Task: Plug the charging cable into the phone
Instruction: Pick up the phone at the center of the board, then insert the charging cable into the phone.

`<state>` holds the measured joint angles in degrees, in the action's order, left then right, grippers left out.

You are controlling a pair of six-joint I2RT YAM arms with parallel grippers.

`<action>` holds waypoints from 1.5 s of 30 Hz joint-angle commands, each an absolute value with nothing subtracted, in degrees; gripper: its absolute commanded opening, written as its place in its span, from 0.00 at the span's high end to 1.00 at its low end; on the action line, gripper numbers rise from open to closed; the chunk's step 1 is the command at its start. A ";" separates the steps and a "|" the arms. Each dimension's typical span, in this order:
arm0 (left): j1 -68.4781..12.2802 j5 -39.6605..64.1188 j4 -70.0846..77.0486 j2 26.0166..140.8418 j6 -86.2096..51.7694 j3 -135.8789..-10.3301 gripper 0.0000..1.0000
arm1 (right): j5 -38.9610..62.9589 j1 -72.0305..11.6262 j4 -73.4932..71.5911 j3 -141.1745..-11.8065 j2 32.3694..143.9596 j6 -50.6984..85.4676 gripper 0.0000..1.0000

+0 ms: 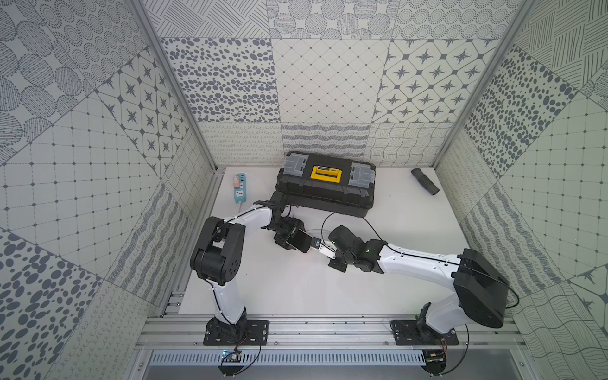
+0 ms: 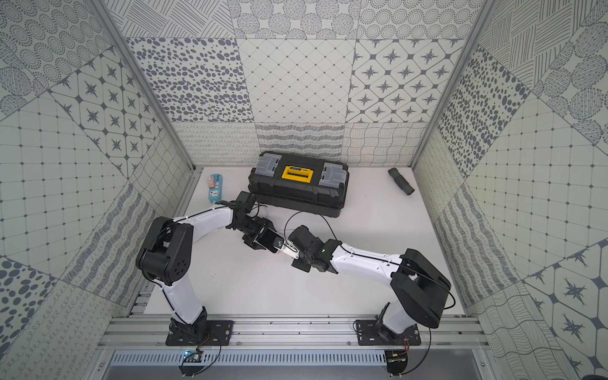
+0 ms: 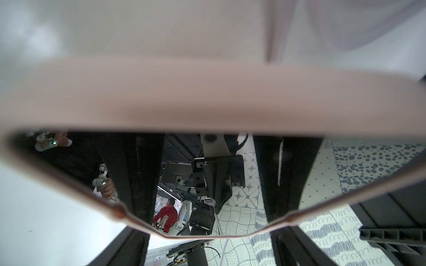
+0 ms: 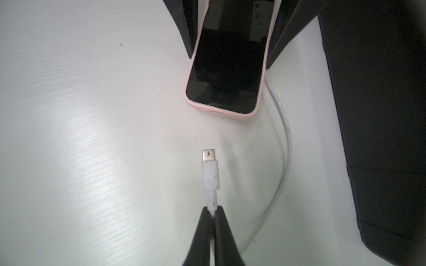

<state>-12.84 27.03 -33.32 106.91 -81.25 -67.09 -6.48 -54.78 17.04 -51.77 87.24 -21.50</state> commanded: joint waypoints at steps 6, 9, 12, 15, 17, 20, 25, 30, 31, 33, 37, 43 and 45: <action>-12.60 34.90 -27.32 106.57 -84.67 -67.69 1.00 | -5.50 -53.91 15.05 -52.88 84.95 -21.96 1.00; -12.56 36.04 -26.08 106.07 -85.65 -67.70 1.00 | -6.02 -53.77 14.46 -52.90 84.83 -22.45 1.00; -12.26 37.32 -23.96 105.48 -87.44 -67.54 1.00 | -6.30 -53.61 14.13 -53.28 84.45 -23.14 1.00; -11.89 38.82 -22.73 104.89 -88.80 -67.50 1.00 | -6.55 -53.55 14.15 -53.52 83.57 -23.69 1.00; -11.66 39.78 -22.32 104.46 -89.47 -67.38 1.00 | -6.46 -53.55 14.22 -53.59 82.89 -23.89 1.00; -11.48 40.52 -21.37 103.76 -90.54 -66.70 1.00 | -6.17 -53.55 14.35 -53.59 82.57 -24.19 1.00; -11.32 41.40 -19.60 102.16 -91.78 -64.23 1.00 | -8.92 -53.53 14.33 -53.67 82.95 -24.70 1.00; -11.04 41.62 -19.07 101.07 -92.37 -62.28 1.00 | -15.10 -53.44 14.01 -54.11 83.89 -25.94 1.00; -11.06 41.76 -18.75 100.93 -92.57 -62.01 1.00 | -16.06 -53.45 13.84 -54.16 84.04 -26.09 1.00; -11.01 41.97 -18.39 100.97 -92.89 -62.01 1.00 | -17.72 -53.41 13.51 -54.14 84.37 -26.43 1.00; -11.02 42.18 -18.40 100.94 -92.99 -62.50 1.00 | -18.91 -53.37 13.08 -54.10 84.52 -27.10 1.00; -11.01 42.36 -18.41 100.57 -93.45 -62.17 1.00 | -17.77 -53.44 13.17 -54.16 84.82 -26.89 1.00; -11.02 42.34 -18.18 100.27 -93.50 -61.93 1.00 | -15.00 -53.44 13.47 -54.22 84.52 -26.44 1.00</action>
